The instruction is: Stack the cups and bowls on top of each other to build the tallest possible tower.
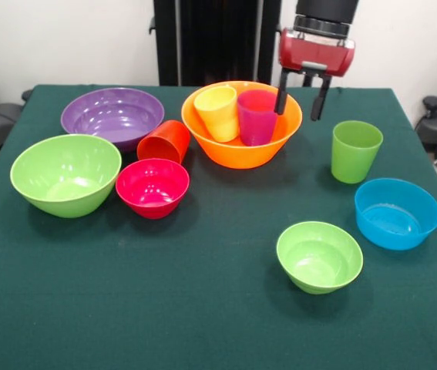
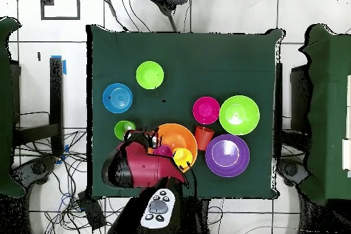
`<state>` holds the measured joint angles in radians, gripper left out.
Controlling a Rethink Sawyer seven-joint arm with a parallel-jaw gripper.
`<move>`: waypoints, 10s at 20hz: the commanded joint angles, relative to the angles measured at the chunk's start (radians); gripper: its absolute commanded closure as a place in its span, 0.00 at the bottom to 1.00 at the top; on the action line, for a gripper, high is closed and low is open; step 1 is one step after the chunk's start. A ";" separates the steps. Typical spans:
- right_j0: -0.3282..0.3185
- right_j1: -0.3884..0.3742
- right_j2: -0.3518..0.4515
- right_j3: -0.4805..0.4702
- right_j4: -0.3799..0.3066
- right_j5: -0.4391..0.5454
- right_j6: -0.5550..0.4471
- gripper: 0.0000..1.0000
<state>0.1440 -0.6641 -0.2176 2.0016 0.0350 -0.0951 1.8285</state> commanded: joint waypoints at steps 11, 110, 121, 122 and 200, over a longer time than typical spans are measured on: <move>0.022 0.060 0.083 -0.038 0.056 -0.005 0.190 0.00; 0.038 0.171 0.109 -0.126 -0.037 0.113 0.179 0.00; 0.002 0.196 0.165 -0.109 -0.050 0.043 0.184 0.00; 0.001 0.196 0.166 -0.107 -0.051 0.038 0.185 0.00; -0.789 -0.464 0.606 0.347 -0.312 0.759 -0.317 1.00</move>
<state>-0.5455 -1.1118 0.2040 2.3557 -0.2901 0.5132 1.8470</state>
